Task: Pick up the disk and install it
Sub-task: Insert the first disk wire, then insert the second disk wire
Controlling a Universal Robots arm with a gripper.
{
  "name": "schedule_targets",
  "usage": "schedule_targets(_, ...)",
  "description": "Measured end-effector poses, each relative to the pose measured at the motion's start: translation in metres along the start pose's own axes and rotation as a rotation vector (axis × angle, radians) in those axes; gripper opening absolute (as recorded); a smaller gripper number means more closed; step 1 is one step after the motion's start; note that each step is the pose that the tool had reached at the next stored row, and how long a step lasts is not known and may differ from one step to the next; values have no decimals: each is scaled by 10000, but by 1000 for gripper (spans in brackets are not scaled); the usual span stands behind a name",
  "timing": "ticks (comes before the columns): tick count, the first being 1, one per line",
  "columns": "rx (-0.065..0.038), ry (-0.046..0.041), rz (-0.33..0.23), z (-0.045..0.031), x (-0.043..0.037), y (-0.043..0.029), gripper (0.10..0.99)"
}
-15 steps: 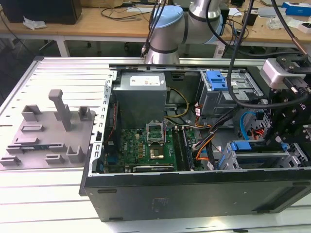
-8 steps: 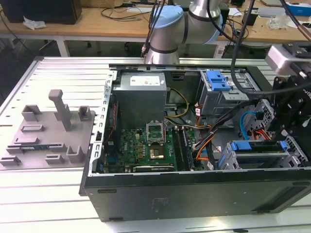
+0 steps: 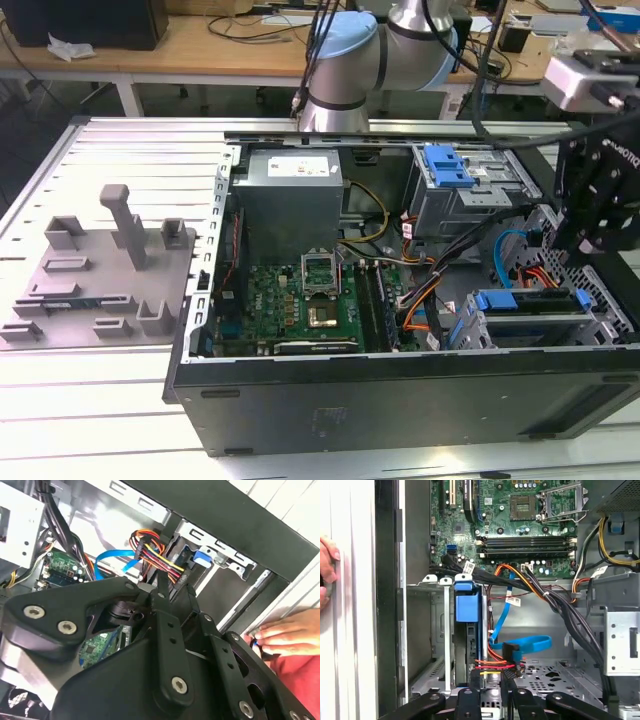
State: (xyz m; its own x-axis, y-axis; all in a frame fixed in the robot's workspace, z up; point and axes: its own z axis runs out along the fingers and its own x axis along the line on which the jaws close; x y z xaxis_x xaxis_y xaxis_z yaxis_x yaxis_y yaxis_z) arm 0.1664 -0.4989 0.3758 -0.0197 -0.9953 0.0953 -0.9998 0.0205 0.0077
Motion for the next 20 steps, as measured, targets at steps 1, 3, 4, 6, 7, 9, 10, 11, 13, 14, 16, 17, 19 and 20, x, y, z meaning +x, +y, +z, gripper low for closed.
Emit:
schedule_targets(1, 2, 106, 0, -27, -41, 1, 306)
schedule_targets(3, 8, 397, 3, -83, -153, 3, 306)
schedule_targets(4, 11, 559, 6, -103, -202, 5, 306)
schedule_targets(6, 16, 810, 8, -118, -263, 6, 306)
schedule_targets(7, 23, 1132, 11, -130, -339, 8, 306)
schedule_targets(9, 32, 1654, 15, -142, -443, 10, 306)
schedule_targets(10, 35, 1873, 17, -144, -467, 11, 306)
schedule_targets(11, 35, 2065, 18, -146, -479, 11, 306)
schedule_targets(13, 44, 2624, 13, -150, -516, 12, 306)
schedule_targets(14, 50, 2835, 8, -151, -543, 12, 306)
schedule_targets(16, 59, 3176, -2, -157, -604, 13, 306)
schedule_targets(17, 68, 3430, -15, -162, -650, 15, 306)
schedule_targets(19, 90, 3584, -87, -164, -691, 16, 306)
schedule_targets(20, 106, 3584, -142, -158, -694, 22, 306)
